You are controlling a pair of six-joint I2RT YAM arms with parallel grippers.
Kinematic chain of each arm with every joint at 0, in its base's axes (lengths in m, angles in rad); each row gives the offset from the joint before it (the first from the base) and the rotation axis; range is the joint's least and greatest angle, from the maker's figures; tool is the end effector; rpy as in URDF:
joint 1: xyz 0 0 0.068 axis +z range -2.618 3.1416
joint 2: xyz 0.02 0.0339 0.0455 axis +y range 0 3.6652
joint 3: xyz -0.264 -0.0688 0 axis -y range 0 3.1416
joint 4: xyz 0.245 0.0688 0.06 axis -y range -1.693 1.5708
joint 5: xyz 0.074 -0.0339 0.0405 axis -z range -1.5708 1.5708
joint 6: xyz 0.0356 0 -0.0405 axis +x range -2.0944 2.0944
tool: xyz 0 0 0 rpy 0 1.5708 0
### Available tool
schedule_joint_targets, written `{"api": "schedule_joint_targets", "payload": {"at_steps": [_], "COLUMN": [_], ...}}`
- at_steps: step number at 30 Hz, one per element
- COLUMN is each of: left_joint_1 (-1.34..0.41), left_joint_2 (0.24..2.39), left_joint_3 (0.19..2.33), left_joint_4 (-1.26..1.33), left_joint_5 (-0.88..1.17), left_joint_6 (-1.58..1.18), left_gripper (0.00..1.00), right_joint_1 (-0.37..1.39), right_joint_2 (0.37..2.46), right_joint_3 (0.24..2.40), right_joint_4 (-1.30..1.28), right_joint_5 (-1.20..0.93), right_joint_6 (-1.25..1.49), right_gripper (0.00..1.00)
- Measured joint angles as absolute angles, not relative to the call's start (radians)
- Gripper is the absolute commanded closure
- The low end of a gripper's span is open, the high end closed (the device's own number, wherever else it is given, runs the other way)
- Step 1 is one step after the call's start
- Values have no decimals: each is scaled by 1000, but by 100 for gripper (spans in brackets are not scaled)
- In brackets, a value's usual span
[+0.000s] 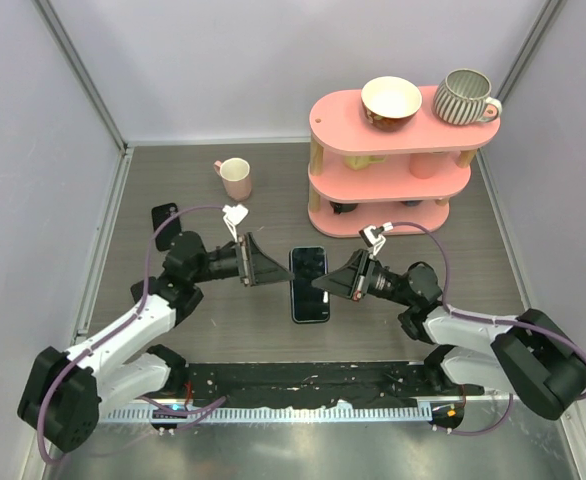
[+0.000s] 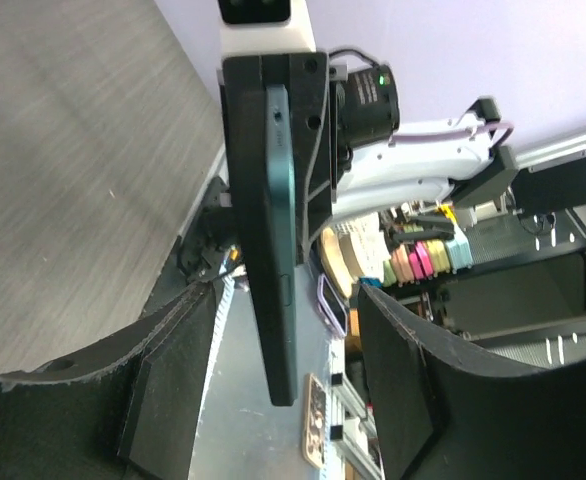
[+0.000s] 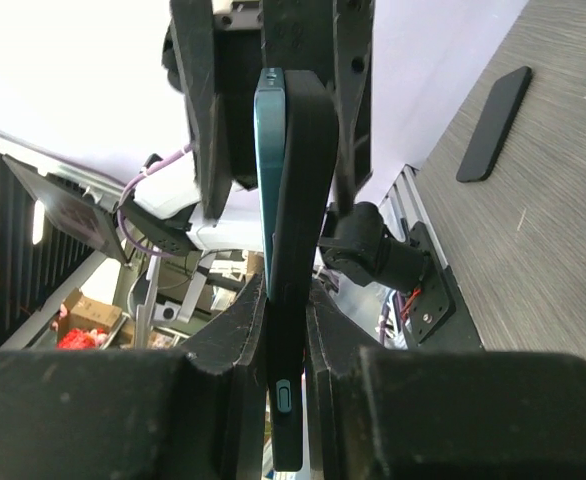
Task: Put the phone into the phone case
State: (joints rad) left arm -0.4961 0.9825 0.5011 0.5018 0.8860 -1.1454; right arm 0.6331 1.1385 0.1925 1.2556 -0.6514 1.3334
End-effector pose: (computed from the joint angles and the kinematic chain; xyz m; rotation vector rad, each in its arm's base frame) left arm 0.1759 -0.1266 0.2748 0.2447 1.9271 -1.8711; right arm 0.1475 0.1350 0.2208 -0.1380 1.6554 2.0011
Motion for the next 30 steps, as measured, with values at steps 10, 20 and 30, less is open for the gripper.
{"api": "schedule_joint_targets", "payload": {"at_steps": [10,20,30], "left_joint_1": [-622,-631,-631], "left_joint_2": [1041,1040,1045], "left_joint_3": [472,467,467], "left_joint_4": [525,516,433], "left_joint_5": [797,807,809], "left_joint_6": [-1142,-1101,-1046], "left_gripper": [92,100,100], "right_joint_1": [633,596,448], "right_joint_2": [1225,1225,966], "right_joint_3": [227,240,373], "right_joint_4": [1279,1283,929], "right_joint_5": [-629,-625,-627], "right_joint_6": [1335,1357,1159], "right_gripper": [79,22,26]}}
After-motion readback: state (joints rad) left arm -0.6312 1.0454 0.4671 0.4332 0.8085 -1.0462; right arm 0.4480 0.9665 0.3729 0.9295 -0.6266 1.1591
